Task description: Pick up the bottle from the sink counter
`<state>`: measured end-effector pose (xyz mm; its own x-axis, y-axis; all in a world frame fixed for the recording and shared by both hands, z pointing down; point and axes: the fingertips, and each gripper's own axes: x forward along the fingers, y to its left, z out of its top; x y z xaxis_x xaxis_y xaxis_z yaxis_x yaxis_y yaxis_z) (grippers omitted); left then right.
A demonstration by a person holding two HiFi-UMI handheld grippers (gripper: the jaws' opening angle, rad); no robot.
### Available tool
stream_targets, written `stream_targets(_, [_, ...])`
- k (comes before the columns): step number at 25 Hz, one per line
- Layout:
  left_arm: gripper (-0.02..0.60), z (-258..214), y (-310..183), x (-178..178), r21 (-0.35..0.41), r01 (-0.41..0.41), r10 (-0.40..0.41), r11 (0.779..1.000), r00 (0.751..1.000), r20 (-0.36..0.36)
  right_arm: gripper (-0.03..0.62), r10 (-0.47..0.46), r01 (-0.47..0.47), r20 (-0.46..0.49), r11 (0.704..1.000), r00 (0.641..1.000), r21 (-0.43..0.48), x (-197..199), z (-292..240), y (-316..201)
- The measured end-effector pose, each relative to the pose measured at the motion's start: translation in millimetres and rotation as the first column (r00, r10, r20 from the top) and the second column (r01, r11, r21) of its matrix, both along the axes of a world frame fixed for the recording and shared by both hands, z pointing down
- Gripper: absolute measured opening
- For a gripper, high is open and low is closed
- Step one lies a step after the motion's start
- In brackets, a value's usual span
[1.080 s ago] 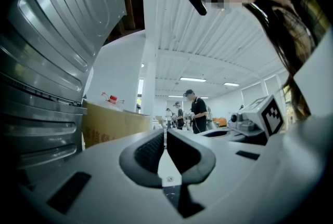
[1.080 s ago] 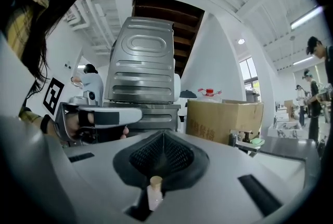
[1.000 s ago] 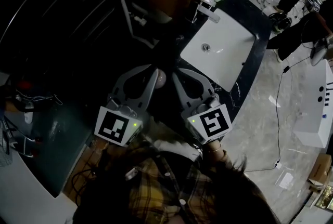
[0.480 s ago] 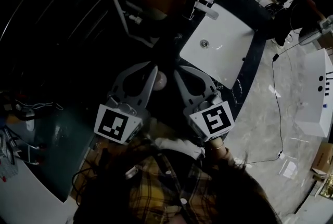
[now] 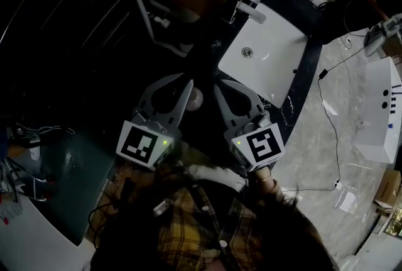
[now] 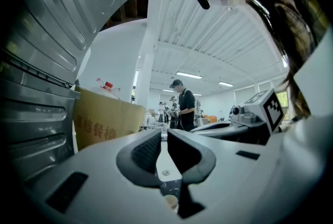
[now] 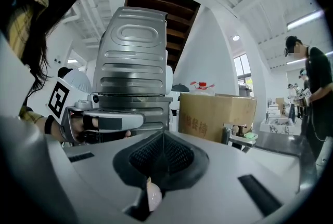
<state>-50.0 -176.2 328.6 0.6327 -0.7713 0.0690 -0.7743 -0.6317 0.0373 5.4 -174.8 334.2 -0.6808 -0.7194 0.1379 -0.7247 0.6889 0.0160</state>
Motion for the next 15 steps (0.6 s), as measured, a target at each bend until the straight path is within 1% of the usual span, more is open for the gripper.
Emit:
stream_targets(2, [0.029,1,-2,1,0.012,-0.003,0.003,1.0,1.0,0.005,0.017,0.0,0.0,-0.002,1.0,1.0,-0.001,0,0,0])
stream_targets(5, [0.03,5,-3,1,0.009,-0.008,0.008,1.0,1.0,0.01,0.017,0.003,-0.003,-0.005,1.0,1.0,-0.003,1,2,-1])
stream_targets(8, [0.031,2,-3,3,-0.009,-0.012,0.012,1.0,1.0,-0.01,0.017,0.004,-0.004,-0.008,1.0,1.0,-0.004,0,1,-1])
stream_targets(15, [0.036,17,-4,7,-0.042,-0.023,0.023,0.999,1.0,0.011,0.017,0.013,-0.014,-0.017,1.0,1.0,-0.009,3,4,-2])
